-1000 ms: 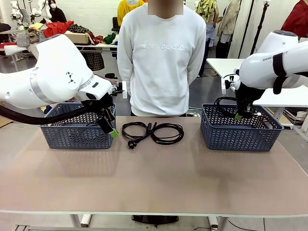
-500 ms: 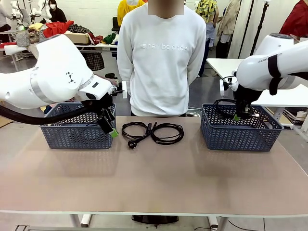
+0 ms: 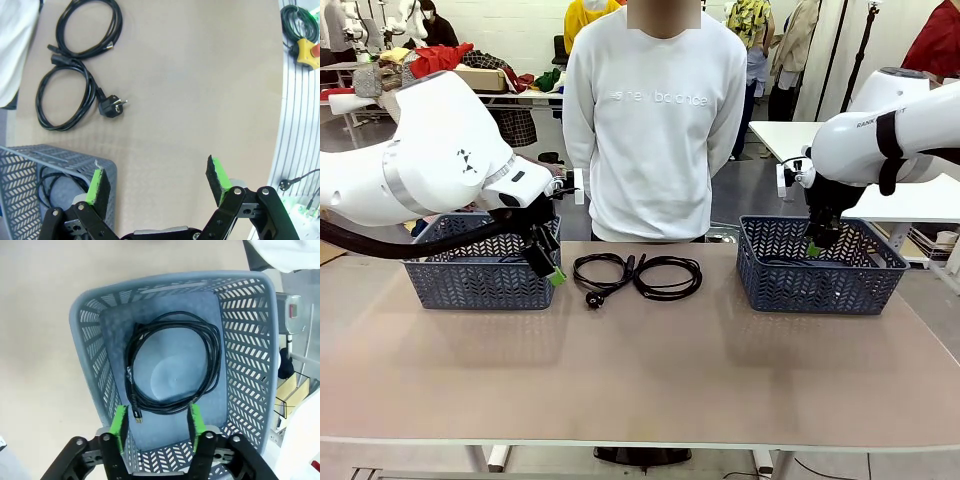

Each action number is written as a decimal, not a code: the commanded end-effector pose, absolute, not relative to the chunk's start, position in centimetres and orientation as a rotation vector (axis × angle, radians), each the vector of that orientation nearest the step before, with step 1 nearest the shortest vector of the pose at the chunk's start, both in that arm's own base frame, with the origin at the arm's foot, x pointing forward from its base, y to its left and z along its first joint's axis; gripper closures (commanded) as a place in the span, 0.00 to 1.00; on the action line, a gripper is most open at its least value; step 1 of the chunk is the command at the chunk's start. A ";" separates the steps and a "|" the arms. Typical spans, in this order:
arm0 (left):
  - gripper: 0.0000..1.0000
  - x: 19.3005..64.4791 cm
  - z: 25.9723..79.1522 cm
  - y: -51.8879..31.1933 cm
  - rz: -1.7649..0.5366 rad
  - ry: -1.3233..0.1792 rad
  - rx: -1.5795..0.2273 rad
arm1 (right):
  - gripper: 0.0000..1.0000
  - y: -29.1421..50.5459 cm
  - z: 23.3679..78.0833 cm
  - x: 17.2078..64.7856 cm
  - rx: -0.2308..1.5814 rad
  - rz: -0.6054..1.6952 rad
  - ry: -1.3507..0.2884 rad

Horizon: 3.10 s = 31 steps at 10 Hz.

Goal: Organize the cables according to human instructions.
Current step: Pick up a bundle of cables and place it in the basket indicated by the human.

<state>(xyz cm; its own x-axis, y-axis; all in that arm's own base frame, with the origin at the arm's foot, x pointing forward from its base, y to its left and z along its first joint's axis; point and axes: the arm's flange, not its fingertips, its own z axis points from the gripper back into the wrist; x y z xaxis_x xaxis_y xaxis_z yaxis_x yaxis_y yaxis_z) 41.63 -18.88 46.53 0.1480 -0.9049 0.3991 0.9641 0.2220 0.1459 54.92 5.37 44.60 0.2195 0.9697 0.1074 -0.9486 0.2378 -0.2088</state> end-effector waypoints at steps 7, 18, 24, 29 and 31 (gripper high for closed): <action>0.00 41.5 46.6 -18.7 -1.350 -0.450 -0.156 | 0.00 5.7 45.1 55.6 -0.088 1.341 -0.194; 0.00 41.5 46.6 -18.7 -1.350 -0.450 -0.156 | 0.00 9.8 46.6 49.8 -0.050 1.107 -0.331; 0.00 41.5 46.6 -18.7 -1.350 -0.450 -0.156 | 0.00 15.1 44.6 44.0 0.091 0.975 -0.516; 0.00 41.5 46.6 -18.7 -1.350 -0.450 -0.156 | 0.00 18.2 42.5 42.5 0.163 1.007 -0.511; 0.00 41.5 46.6 -18.7 -1.350 -0.450 -0.156 | 0.00 18.1 43.4 42.8 0.116 1.023 -0.499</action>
<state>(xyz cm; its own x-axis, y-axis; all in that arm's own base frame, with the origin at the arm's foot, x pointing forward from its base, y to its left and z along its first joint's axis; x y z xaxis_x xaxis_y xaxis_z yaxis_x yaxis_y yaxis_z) 41.64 -18.88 46.55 0.1477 -0.9048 0.3994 0.9640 0.2220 0.1463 42.59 18.42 43.12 0.4204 0.7875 0.4506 -0.8434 0.5223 -0.1258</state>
